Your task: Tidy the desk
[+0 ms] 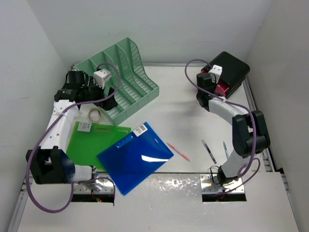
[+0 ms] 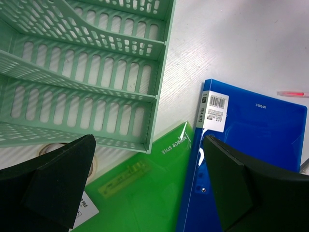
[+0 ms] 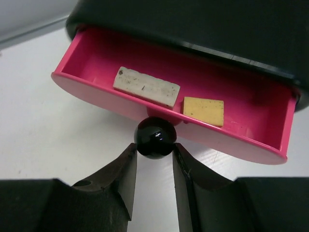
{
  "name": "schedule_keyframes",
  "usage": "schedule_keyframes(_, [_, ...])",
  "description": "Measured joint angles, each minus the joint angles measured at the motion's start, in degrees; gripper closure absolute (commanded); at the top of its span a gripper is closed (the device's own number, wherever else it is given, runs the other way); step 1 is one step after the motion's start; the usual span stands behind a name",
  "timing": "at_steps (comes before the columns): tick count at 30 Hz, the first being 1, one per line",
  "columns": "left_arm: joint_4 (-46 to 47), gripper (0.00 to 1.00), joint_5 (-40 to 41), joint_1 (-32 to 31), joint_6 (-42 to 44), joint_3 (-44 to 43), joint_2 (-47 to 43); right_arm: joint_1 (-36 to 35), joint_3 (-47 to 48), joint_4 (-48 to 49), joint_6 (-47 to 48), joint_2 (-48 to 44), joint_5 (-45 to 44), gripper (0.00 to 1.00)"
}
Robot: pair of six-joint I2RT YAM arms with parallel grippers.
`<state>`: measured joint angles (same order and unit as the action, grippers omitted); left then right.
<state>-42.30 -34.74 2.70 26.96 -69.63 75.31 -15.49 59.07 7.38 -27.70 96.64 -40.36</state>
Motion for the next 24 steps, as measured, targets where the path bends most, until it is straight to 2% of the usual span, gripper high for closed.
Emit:
schedule_keyframes(9, [0.02, 0.08, 0.07, 0.00, 0.02, 0.00, 0.00, 5.44, 4.66, 1.20, 1.64, 3.43, 2.23, 0.67])
schedule_keyframes(20, [0.02, 0.08, 0.15, 0.00, 0.02, 0.00, 0.00, 5.97, 7.10, 2.12, 5.27, 5.95, 2.43, 0.67])
schedule_keyframes(24, [0.02, 0.08, 0.17, 0.00, 0.02, 0.00, 0.00, 5.09, 5.55, 4.61, 6.01, 5.95, 1.73, 0.60])
